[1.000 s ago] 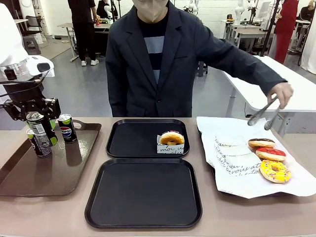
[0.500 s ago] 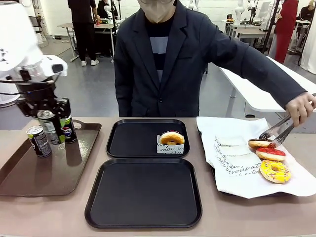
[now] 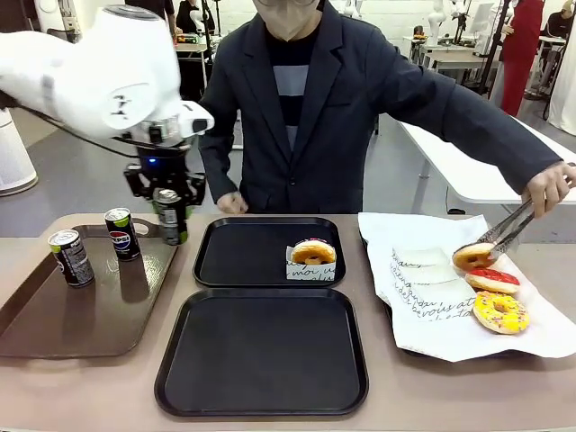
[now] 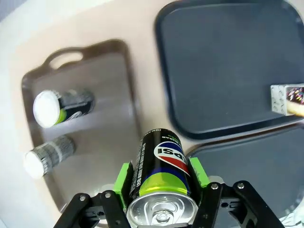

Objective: Set up donuts and drinks on trays.
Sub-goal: Pick up one Pepsi coke and place it on the Flat Tray.

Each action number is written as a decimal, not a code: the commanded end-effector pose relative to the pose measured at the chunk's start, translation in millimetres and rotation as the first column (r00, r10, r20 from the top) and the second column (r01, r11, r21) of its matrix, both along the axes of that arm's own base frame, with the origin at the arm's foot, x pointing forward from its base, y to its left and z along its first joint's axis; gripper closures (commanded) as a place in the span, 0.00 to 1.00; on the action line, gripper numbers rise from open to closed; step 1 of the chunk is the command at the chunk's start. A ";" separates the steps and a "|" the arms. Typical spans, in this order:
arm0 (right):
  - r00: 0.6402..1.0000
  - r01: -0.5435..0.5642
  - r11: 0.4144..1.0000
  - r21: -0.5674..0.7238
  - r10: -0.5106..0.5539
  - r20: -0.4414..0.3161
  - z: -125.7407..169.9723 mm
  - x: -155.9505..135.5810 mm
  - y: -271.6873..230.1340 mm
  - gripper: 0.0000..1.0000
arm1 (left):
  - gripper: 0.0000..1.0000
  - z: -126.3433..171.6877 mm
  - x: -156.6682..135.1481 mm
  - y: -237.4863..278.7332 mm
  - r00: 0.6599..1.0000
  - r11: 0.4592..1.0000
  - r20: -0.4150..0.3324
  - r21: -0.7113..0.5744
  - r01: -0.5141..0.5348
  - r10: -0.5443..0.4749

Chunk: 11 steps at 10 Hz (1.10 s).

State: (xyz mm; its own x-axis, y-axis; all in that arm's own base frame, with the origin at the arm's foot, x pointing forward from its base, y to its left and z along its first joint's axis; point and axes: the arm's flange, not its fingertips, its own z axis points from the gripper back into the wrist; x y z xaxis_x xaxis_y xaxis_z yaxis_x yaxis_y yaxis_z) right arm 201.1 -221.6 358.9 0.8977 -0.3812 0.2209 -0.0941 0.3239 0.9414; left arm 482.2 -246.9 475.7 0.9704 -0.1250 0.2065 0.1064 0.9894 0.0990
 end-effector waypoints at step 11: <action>1.000 -0.002 1.000 0.003 0.002 0.018 0.1 -0.5 -0.3 0.00 | 0.41 -21.0 -71.8 88.6 0.988 1.000 -0.153 -0.008 0.011 -0.012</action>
